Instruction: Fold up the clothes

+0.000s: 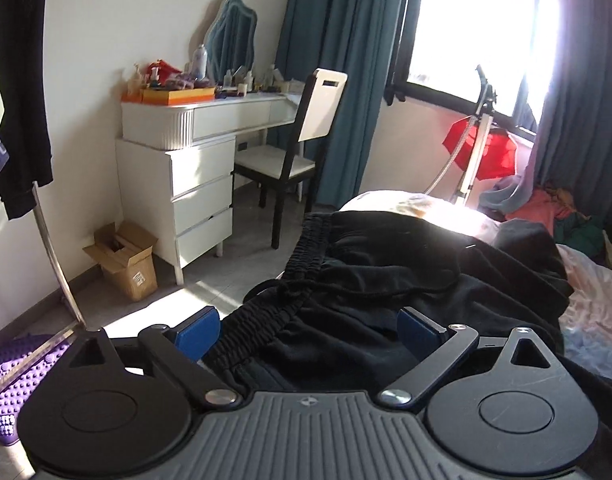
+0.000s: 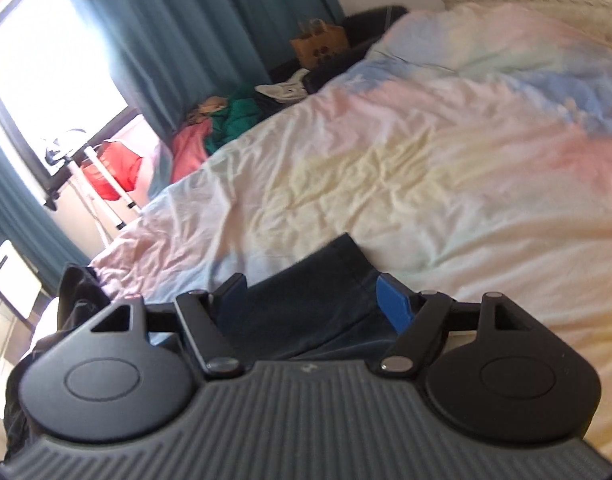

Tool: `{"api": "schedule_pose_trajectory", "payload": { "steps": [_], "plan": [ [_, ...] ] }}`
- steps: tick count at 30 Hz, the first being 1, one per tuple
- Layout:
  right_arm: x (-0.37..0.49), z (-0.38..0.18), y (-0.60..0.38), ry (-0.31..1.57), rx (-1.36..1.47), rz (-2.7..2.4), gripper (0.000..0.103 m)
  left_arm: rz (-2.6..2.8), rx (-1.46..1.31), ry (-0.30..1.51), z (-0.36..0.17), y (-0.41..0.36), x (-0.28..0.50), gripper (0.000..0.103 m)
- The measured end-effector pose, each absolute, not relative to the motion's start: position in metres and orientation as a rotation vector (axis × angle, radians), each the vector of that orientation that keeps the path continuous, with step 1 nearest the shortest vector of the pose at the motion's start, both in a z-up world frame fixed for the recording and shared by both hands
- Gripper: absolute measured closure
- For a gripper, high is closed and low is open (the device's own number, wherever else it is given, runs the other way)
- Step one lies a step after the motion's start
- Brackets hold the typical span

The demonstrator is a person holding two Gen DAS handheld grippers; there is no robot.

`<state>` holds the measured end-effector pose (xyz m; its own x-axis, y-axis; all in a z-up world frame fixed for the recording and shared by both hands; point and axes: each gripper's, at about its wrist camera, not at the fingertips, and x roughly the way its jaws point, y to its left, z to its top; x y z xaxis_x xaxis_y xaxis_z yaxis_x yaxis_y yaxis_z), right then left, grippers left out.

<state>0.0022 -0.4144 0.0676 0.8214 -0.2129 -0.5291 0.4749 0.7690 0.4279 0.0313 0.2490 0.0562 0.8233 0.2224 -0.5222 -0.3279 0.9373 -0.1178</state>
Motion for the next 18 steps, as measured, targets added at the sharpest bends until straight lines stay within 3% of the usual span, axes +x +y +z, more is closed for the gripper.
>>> {"api": "schedule_pose_trajectory", "payload": {
  "steps": [8,14,18],
  "plan": [
    [0.007,0.138,-0.317,0.403,0.404,-0.161,0.029,0.07,-0.127,0.431,0.095,0.116,0.04,0.006],
    [0.001,0.146,-0.256,0.372,0.289,-0.051,0.029,0.001,-0.072,0.407,0.068,0.055,0.042,0.006],
    [0.002,0.123,-0.227,0.37,0.229,0.003,0.03,-0.01,-0.057,0.409,0.041,0.042,0.041,0.007]
  ]
}}
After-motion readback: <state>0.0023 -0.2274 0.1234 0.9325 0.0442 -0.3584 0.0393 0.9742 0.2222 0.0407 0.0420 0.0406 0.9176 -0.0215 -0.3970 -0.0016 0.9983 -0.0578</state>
